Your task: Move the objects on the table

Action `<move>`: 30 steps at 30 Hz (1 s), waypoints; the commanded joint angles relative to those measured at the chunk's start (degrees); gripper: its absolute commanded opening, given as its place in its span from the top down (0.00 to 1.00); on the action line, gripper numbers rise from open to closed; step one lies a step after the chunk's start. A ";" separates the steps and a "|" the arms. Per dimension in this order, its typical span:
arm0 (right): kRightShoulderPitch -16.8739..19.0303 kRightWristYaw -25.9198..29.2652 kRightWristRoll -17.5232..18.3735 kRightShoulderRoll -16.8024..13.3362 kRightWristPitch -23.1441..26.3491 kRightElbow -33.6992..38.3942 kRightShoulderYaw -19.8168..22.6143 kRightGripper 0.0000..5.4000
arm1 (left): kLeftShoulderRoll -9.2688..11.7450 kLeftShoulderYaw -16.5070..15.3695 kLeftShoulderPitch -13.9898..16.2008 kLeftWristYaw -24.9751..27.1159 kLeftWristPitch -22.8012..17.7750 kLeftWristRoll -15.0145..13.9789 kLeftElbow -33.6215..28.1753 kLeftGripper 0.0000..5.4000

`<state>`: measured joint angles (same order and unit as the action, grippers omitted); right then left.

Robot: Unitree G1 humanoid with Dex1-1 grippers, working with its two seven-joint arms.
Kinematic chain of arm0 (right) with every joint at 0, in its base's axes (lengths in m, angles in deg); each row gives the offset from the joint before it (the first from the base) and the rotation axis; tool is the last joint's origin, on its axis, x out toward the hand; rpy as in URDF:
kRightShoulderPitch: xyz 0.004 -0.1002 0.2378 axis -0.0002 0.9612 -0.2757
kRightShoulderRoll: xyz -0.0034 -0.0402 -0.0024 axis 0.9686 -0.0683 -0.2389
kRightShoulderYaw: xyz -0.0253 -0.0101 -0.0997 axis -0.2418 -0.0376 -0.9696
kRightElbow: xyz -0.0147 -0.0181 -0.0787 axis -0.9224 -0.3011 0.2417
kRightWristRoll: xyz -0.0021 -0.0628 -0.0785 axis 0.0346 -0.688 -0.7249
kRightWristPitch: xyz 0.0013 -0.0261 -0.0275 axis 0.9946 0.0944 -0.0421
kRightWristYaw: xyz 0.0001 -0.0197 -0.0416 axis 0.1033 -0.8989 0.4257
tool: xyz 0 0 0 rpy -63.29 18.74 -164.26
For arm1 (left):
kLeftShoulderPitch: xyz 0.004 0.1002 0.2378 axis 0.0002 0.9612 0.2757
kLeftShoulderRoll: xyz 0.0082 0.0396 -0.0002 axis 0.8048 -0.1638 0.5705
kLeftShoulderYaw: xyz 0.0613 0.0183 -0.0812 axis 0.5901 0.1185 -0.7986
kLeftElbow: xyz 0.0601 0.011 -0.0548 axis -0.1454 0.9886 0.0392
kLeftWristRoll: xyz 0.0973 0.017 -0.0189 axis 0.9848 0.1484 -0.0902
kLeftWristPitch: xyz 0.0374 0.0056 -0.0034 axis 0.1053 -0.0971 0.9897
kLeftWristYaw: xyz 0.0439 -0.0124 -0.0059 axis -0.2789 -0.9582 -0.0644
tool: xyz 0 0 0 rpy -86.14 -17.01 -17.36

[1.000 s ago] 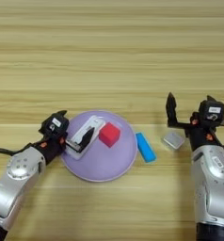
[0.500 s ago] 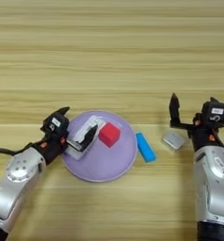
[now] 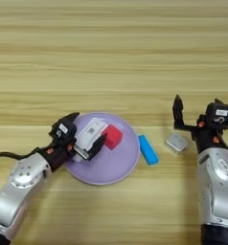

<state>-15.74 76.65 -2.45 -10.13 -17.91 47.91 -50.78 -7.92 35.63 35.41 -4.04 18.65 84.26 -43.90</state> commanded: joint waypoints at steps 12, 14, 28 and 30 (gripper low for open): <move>-0.91 -0.35 -0.14 -0.40 -0.31 -0.58 0.07 0.00 | -2.76 3.69 -4.55 1.95 2.94 1.00 8.06 0.00; -0.72 -0.40 -0.14 -0.35 -0.34 -0.43 0.11 0.00 | -3.01 3.80 -4.88 2.01 3.19 1.01 8.99 0.00; -0.37 -0.78 -0.08 -0.19 0.09 0.50 -0.08 0.00 | -4.11 3.61 -7.37 1.69 5.43 1.65 15.66 0.00; -0.36 -0.76 -0.07 -0.18 0.09 0.46 -0.12 0.00 | -4.20 3.61 -7.62 1.73 5.69 1.83 16.39 0.00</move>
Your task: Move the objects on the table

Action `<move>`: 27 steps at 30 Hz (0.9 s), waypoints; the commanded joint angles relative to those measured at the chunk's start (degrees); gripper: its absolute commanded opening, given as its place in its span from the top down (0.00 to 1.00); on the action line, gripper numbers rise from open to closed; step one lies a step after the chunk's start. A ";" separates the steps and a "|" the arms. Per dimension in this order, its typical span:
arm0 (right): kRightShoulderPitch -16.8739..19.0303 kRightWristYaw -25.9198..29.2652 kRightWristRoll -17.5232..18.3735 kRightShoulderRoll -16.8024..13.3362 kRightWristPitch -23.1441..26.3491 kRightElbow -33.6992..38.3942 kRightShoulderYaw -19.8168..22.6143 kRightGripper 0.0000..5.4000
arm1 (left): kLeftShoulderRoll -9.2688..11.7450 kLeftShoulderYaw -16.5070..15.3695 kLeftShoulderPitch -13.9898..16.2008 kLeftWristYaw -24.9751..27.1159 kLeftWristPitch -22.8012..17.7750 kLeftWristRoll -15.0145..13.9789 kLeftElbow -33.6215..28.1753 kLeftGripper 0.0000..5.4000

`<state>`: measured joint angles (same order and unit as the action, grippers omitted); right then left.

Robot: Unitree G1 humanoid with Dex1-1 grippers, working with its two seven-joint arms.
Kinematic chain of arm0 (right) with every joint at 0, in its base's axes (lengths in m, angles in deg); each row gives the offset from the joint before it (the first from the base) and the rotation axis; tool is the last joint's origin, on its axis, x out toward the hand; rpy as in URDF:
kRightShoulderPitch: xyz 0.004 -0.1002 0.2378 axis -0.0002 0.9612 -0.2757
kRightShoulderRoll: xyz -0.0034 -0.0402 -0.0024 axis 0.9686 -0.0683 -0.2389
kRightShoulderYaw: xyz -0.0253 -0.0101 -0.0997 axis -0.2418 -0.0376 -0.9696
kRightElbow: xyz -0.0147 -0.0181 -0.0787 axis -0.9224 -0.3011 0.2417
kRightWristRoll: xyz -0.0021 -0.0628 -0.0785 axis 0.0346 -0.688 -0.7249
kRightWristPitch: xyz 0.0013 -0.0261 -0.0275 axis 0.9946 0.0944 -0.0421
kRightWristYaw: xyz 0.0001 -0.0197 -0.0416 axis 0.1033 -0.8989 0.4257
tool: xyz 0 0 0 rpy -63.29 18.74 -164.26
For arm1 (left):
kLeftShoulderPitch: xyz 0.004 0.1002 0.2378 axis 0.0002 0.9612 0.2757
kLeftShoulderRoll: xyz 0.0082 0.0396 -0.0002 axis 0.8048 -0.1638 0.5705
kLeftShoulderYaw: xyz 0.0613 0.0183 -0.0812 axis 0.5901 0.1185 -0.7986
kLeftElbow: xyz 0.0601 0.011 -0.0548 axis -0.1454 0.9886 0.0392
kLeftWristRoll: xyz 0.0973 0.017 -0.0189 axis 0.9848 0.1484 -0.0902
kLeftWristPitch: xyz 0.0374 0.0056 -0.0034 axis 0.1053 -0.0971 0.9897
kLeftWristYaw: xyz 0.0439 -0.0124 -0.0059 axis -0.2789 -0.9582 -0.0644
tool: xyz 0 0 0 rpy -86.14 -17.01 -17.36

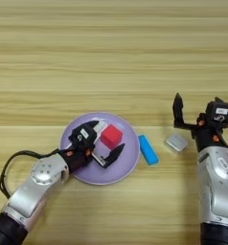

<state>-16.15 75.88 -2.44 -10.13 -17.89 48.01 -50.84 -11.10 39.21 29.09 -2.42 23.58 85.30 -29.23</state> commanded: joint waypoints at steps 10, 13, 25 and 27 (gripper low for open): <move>-0.16 0.01 -0.10 -0.06 -0.12 -0.02 -0.17 0.00 | -1.94 0.40 -3.00 0.21 2.00 1.08 5.28 0.00; -0.15 -0.01 -0.06 -0.07 -0.08 0.05 -0.16 0.00 | -2.08 0.65 -3.27 0.20 2.25 1.11 5.65 0.00; -0.02 -0.10 0.11 0.02 0.33 0.79 -0.28 0.00 | -2.66 2.18 -3.81 -0.47 3.89 2.21 7.24 0.00; -0.03 -0.18 0.09 0.03 0.37 0.89 -0.30 0.00 | -2.67 2.41 -4.10 -0.74 4.46 2.70 8.09 0.00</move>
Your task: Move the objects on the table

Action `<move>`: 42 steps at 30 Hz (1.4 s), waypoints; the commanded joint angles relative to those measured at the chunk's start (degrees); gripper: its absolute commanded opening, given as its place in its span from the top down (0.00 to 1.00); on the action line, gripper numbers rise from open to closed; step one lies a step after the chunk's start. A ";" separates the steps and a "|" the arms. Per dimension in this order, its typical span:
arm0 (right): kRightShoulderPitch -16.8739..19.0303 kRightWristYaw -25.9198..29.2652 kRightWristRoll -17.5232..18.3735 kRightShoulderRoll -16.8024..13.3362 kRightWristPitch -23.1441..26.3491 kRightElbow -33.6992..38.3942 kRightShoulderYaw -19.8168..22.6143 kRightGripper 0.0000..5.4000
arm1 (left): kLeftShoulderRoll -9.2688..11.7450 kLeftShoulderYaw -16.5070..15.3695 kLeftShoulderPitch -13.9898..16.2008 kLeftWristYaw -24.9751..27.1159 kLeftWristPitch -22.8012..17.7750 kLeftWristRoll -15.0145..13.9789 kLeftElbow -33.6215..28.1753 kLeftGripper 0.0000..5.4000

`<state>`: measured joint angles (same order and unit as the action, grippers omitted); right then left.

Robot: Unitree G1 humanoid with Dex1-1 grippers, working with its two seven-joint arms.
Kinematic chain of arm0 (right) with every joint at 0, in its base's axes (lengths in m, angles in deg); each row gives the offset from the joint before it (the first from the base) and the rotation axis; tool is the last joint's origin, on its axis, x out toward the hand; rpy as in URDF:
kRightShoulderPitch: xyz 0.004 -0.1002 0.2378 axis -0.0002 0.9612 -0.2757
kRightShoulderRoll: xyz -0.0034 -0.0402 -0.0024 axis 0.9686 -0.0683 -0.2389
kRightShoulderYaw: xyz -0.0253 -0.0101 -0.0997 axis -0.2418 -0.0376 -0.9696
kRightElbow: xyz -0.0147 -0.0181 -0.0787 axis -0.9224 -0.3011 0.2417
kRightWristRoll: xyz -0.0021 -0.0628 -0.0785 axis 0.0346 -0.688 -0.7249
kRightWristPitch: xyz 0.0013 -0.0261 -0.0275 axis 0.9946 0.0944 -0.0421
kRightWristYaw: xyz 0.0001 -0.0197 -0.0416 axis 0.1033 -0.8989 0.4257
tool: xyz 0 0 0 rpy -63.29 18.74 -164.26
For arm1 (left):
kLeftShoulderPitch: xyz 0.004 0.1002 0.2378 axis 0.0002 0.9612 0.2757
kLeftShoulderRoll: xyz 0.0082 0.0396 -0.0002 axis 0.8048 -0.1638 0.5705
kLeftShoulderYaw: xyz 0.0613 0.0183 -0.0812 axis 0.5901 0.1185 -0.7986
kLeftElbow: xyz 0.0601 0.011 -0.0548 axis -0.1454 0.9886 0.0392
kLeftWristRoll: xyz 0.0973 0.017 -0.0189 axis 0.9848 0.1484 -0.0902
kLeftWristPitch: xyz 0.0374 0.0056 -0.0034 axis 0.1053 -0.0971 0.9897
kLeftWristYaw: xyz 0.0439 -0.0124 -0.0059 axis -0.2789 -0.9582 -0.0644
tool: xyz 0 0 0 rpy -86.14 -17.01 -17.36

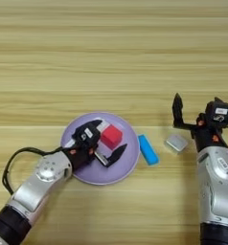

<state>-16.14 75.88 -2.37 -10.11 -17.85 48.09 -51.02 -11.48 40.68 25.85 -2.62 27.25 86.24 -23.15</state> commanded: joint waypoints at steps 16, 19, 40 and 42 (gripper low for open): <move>0.04 -0.28 0.11 0.04 0.46 1.02 -0.16 0.00 | -2.90 0.45 -2.10 -1.35 3.52 2.75 6.81 0.00; 0.06 -0.27 0.12 0.04 0.46 1.05 -0.15 0.00 | -2.92 0.41 -2.17 -1.44 3.75 2.72 7.03 0.00; -0.01 -0.20 0.15 -0.06 0.48 1.05 -0.13 0.00 | -3.03 0.05 -2.33 -1.39 4.23 2.16 7.57 0.29; 0.01 -0.23 0.15 -0.07 0.54 1.14 -0.14 0.00 | -3.03 0.04 -2.30 -1.37 4.21 2.14 7.52 0.33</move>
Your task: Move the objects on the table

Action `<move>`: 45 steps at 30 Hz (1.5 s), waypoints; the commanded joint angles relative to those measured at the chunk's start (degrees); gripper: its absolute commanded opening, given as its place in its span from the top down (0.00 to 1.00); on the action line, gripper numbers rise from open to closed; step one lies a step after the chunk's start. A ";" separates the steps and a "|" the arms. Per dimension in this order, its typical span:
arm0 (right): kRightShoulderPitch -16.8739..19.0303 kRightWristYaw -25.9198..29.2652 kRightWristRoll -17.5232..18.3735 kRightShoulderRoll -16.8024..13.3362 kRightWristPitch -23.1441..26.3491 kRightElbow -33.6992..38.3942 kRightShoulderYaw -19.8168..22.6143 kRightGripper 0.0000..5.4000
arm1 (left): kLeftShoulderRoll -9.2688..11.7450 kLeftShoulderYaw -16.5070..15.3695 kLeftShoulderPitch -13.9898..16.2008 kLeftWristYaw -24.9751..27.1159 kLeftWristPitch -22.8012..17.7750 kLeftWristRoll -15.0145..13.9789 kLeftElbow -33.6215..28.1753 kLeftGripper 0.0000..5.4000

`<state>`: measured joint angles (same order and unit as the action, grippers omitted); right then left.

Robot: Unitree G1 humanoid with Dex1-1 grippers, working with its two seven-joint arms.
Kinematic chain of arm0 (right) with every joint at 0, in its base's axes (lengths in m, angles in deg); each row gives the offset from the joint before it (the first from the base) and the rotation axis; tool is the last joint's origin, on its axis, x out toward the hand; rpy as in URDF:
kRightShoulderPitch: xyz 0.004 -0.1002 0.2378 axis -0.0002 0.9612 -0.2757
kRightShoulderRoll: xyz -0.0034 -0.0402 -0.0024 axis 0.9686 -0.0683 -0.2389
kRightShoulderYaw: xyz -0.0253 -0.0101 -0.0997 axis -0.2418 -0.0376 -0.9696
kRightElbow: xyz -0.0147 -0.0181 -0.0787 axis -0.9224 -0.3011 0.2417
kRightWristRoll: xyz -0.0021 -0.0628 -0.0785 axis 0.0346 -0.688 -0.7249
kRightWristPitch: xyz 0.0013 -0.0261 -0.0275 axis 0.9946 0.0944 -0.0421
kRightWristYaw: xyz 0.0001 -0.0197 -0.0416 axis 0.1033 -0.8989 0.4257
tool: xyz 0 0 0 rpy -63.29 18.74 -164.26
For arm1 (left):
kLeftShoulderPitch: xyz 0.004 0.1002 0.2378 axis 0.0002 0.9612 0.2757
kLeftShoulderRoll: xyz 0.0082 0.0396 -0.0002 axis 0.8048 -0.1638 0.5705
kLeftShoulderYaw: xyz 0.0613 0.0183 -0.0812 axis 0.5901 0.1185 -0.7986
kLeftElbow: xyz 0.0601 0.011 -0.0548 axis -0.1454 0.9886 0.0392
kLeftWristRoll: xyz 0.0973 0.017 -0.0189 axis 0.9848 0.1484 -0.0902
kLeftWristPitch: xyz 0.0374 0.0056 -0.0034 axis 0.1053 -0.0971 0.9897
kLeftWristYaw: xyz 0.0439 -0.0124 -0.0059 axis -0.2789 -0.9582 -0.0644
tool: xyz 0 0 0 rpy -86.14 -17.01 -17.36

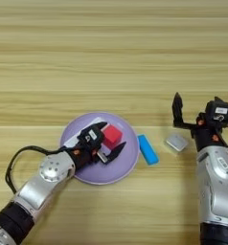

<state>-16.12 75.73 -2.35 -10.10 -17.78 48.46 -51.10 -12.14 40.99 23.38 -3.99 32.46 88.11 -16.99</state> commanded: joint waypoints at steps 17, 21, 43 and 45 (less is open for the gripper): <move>0.04 -0.07 0.08 -0.07 0.55 0.87 -0.11 0.00 | -2.32 -0.75 0.20 0.00 -0.65 -0.10 1.18 0.58; 0.12 -0.04 0.11 -0.09 0.58 0.96 -0.10 0.00 | -2.28 -0.88 0.25 -0.02 -0.61 -0.18 1.07 0.58; -0.30 0.68 0.18 -0.25 -0.20 -0.88 0.12 0.00 | -2.90 -7.76 -0.34 -1.10 3.04 -4.59 -1.67 0.58; -0.31 0.69 0.17 -0.25 -0.23 -0.93 0.13 0.00 | -2.91 -8.38 -0.37 -1.30 3.26 -5.08 -2.17 0.58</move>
<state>-16.10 76.16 -2.31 -10.11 -17.78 47.94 -51.08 -12.32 33.41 23.42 -5.03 34.88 83.88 -18.06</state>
